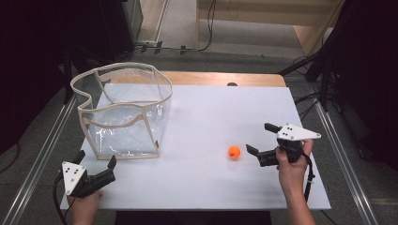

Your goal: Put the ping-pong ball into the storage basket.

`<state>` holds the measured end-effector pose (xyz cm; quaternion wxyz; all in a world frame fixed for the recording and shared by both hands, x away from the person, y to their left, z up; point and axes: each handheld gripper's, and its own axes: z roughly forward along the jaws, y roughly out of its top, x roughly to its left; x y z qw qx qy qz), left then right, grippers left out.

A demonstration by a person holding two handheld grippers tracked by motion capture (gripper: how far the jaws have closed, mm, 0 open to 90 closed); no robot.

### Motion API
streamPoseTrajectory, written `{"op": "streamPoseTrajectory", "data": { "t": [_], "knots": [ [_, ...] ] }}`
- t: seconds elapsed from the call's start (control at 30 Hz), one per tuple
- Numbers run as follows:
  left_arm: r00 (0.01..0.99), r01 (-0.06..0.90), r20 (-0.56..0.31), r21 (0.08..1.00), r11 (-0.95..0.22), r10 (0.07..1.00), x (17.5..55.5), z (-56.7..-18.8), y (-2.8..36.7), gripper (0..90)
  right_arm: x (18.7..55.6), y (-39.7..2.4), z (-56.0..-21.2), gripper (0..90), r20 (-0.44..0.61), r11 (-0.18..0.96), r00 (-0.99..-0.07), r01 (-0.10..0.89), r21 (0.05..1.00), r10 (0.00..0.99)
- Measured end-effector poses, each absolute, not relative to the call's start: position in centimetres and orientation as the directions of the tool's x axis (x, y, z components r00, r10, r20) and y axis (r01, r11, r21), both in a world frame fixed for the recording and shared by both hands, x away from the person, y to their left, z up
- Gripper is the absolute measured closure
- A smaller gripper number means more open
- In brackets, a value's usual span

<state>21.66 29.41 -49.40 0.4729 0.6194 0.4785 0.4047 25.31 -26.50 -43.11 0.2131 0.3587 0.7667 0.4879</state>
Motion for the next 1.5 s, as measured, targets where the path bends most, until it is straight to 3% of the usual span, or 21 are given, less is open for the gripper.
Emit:
{"op": "streamPoseTrajectory", "data": {
  "t": [0.67, 1.5],
  "knots": [
    [0.215, 0.212, 0.048, 0.973, -0.095, 0.975, 21.7, -49.4, 29.4, 0.0, 27.3, -24.6, -42.8, 0.0, 0.036, 0.324, -0.687, 0.389, 0.862, 0.726],
    [0.222, 0.212, 0.045, 0.973, -0.094, 0.974, 21.8, -49.4, 29.5, 0.0, 29.6, -21.2, -43.6, 0.0, 0.03, 0.513, -0.732, 0.505, 0.694, 0.68]
  ]
}}
